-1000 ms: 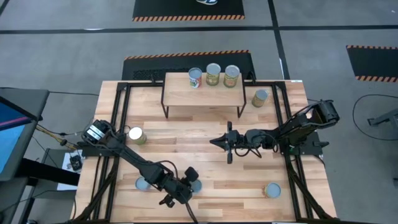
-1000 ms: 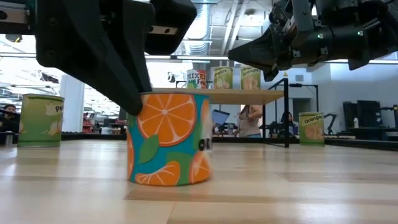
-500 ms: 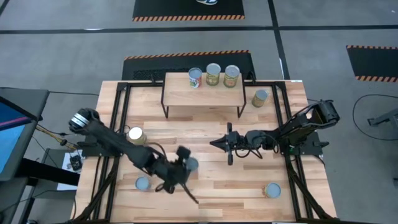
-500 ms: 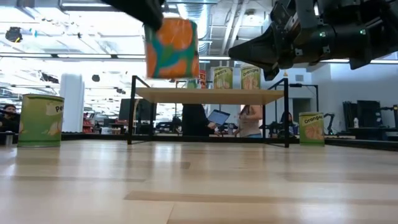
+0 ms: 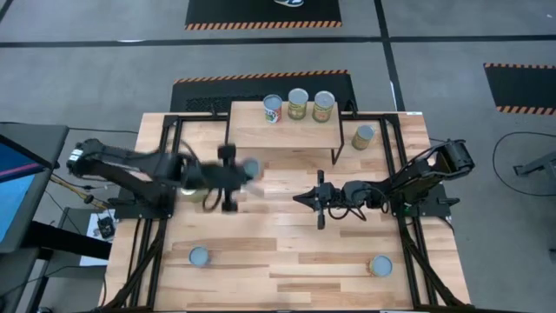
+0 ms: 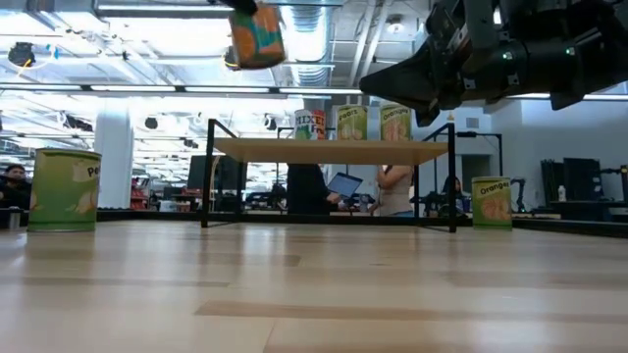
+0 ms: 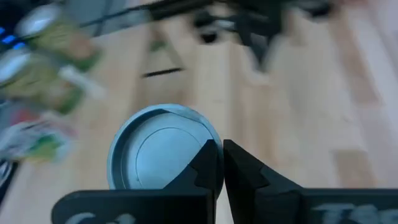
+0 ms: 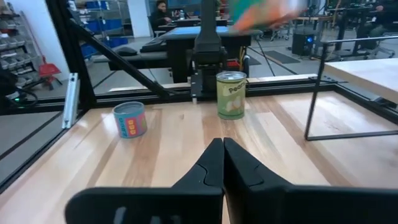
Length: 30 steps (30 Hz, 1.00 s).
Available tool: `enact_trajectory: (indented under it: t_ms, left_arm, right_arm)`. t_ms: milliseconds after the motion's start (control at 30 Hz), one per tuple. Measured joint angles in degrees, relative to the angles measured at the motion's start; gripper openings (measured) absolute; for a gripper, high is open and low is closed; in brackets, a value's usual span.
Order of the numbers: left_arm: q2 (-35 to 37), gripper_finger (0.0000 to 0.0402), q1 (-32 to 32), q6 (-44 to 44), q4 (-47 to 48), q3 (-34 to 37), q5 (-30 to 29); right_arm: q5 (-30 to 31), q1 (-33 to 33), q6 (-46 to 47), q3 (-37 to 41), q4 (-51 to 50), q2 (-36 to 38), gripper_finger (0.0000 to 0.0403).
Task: Pick and place cans onto a shelf
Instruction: Put the small canned oranges on the shelf
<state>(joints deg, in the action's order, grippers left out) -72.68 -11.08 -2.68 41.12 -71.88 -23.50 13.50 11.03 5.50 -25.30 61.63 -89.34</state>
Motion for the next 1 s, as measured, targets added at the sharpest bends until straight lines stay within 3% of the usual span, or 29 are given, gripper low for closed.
enact_trajectory:
  t_ms: [200, 467, 800, 1000]
  left_arm:
    - [0.06, 0.0004, 14.77, -1.61, 0.25, -2.32, 2.62]
    - [-7.99, 0.0004, 29.80, -6.57, 2.42, -10.32, 10.18]
    - [-19.30, 0.0004, 41.39, -11.14, 4.36, -15.50, 11.96]
    - [-21.23, 0.0004, 44.66, -11.23, 4.01, -16.26, 14.65]
  right_arm:
    - [-0.18, -1.90, -1.56, -0.13, 0.18, 0.00, 0.0015]
    - [-1.61, -5.61, -4.29, -1.83, -2.28, 0.00, 0.0013]
    - [-6.22, -11.10, -10.55, -4.36, -5.93, 0.00, 0.0014]
    - [-11.49, -14.56, -11.57, -5.27, -5.96, 0.00, 0.0013]
